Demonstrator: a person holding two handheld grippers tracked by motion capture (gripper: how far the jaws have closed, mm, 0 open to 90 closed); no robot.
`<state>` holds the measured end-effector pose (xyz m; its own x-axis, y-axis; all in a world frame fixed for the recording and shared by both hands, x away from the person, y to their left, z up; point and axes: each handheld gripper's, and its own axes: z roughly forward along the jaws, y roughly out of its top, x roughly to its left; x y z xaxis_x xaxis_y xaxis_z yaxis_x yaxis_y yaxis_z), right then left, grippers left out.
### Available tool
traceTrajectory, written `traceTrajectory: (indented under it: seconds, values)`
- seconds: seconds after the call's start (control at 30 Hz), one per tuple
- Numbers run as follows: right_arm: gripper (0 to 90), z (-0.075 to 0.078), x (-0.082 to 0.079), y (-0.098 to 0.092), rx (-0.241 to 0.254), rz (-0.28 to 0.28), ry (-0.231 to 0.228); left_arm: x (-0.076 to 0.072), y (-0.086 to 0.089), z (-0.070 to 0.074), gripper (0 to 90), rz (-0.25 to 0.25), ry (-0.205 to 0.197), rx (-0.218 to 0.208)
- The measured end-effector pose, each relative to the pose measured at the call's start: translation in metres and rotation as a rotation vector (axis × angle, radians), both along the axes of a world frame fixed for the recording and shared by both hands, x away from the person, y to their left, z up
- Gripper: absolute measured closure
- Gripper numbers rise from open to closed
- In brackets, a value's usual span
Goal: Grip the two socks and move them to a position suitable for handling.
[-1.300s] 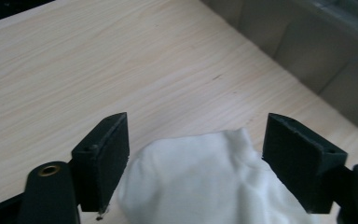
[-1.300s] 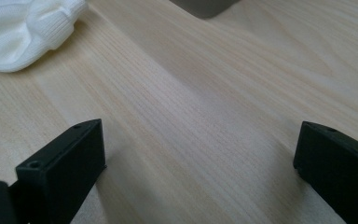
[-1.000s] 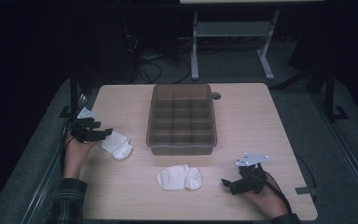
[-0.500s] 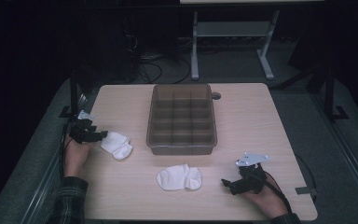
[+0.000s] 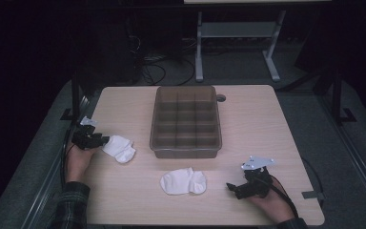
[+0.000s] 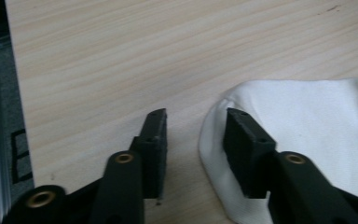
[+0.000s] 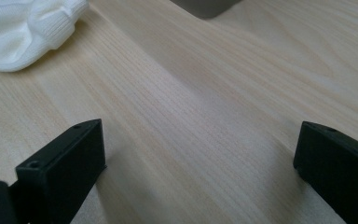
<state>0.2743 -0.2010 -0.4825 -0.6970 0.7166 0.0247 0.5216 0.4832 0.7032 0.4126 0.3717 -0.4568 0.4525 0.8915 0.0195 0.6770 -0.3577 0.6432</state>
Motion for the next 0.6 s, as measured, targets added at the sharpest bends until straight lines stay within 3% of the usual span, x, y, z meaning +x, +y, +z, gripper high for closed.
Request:
traceTrajectory:
  seconds: [0.23, 0.47, 0.6]
  values:
    - [1.4, 0.0000, -0.0001, 0.0000, 0.000, -0.001, 0.001, -0.0004, -0.0012, 0.0001, 84.0, -0.016, 0.033, -0.048]
    - [1.4, 0.0000, -0.0001, 0.0000, 0.000, 0.000, 0.001, -0.0017, -0.0018, 0.0017, 87.6, -0.008, 0.043, -0.051]
    - [1.4, 0.0000, -0.0001, 0.0000, 0.000, -0.001, 0.001, -0.0070, 0.0000, 0.0075, 87.7, 0.001, 0.012, -0.085]
